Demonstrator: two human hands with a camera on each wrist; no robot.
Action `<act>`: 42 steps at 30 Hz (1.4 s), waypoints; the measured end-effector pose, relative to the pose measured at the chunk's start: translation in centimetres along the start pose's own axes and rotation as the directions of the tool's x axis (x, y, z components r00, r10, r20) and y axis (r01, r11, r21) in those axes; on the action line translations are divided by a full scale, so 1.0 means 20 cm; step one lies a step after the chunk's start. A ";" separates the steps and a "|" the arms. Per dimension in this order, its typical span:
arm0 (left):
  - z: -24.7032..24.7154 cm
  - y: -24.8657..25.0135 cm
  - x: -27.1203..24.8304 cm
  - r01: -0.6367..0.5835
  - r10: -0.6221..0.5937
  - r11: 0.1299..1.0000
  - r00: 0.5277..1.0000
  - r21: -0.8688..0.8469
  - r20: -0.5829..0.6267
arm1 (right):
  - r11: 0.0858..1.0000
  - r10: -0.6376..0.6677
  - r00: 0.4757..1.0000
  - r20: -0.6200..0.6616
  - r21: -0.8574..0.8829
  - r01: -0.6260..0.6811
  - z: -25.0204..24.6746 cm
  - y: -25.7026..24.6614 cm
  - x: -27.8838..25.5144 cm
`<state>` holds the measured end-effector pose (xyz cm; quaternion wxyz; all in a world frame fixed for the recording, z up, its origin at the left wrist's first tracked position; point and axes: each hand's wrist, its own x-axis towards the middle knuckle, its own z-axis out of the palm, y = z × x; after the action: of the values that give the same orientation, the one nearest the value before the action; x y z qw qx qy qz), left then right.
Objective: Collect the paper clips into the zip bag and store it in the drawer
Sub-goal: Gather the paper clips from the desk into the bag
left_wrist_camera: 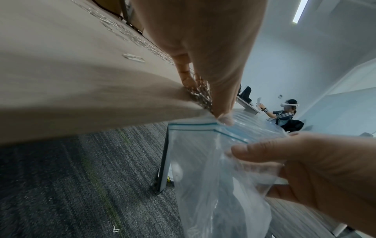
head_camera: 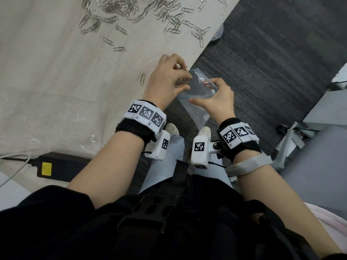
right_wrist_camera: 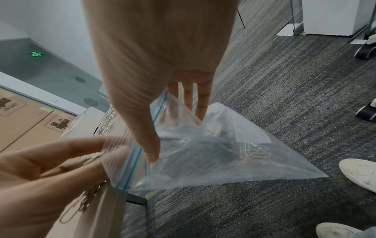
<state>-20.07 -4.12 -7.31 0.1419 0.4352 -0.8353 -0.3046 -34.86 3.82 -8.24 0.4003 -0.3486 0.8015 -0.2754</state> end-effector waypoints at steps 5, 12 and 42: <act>0.02 0.03 0.01 -0.025 0.026 1.000 0.998 -0.017 0.050 | 1.000 -0.005 1.000 -0.008 -0.004 0.005 0.01 0.00 -0.01; -0.08 -0.01 -0.01 0.110 -0.143 0.975 0.975 -0.192 -0.169 | 1.000 -0.012 1.000 -0.027 -0.001 0.012 0.02 0.00 -0.02; -0.05 0.05 -0.03 0.184 -0.219 0.938 0.972 -0.294 -0.090 | 0.998 -0.057 0.998 -0.024 0.012 0.058 0.02 0.02 -0.02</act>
<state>-19.83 -3.61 -5.91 0.2213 0.5113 -0.7237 -0.4072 -34.48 4.29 -8.49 0.3849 -0.3657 0.7940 -0.2961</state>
